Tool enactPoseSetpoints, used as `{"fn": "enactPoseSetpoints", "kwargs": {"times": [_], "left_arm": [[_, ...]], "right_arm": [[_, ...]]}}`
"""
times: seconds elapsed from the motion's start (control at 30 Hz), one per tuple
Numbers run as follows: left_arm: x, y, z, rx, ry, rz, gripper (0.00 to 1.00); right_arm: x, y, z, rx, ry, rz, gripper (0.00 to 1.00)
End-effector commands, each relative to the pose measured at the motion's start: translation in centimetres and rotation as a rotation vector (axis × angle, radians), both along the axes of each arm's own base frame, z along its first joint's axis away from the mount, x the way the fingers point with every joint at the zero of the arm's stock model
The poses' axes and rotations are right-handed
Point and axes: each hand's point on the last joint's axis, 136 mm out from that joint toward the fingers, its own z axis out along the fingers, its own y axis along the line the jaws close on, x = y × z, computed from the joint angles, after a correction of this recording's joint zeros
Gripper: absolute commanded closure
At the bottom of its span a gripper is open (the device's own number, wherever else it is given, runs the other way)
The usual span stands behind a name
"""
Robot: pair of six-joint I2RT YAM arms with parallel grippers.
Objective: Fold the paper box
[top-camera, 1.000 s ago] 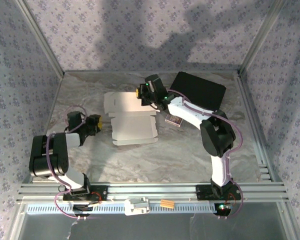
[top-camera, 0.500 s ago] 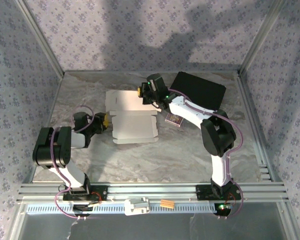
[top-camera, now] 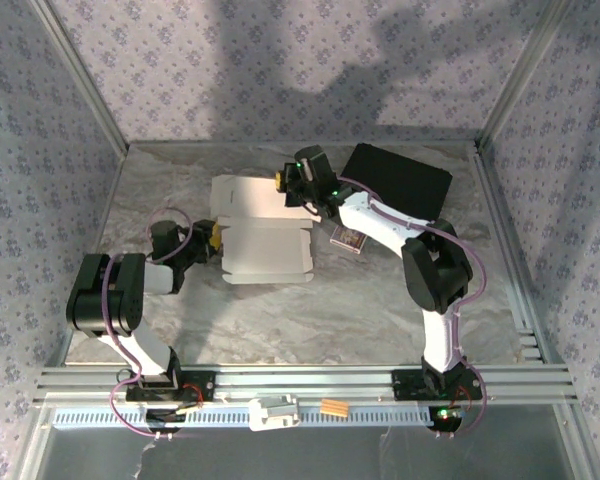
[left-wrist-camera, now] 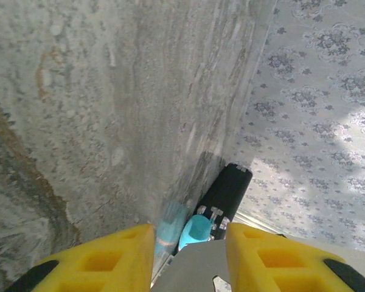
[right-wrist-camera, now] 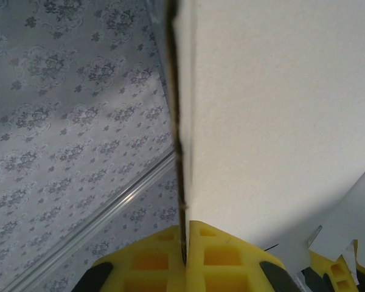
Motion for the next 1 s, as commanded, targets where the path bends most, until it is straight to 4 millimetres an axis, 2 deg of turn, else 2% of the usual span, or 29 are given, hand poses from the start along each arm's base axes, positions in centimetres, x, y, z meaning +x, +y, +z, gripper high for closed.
{"fn": "enactPoseSetpoints", "kwargs": {"times": [0.0, 0.17, 0.47, 0.7, 0.97], "left_arm": [[1.2, -1.0, 3.0, 0.009, -0.089, -0.023, 0.62], [0.4, -1.4, 3.3, 0.060, -0.086, -0.046, 0.58], [-0.7, -2.0, 2.7, 0.096, -0.068, -0.055, 0.50], [-0.6, -2.2, 3.2, 0.105, -0.084, -0.065, 0.47], [-1.5, -3.0, 3.3, 0.229, -0.068, -0.177, 0.41]], "right_arm": [[0.1, 0.5, 1.1, 0.027, -0.011, -0.004, 1.00], [0.2, 0.4, 0.9, 0.024, -0.009, -0.009, 1.00], [0.4, 0.8, 0.7, 0.040, -0.007, -0.009, 1.00], [0.2, 0.7, 0.7, 0.037, -0.006, -0.003, 1.00], [0.2, 0.9, 0.6, 0.041, -0.005, 0.001, 1.00]]}}
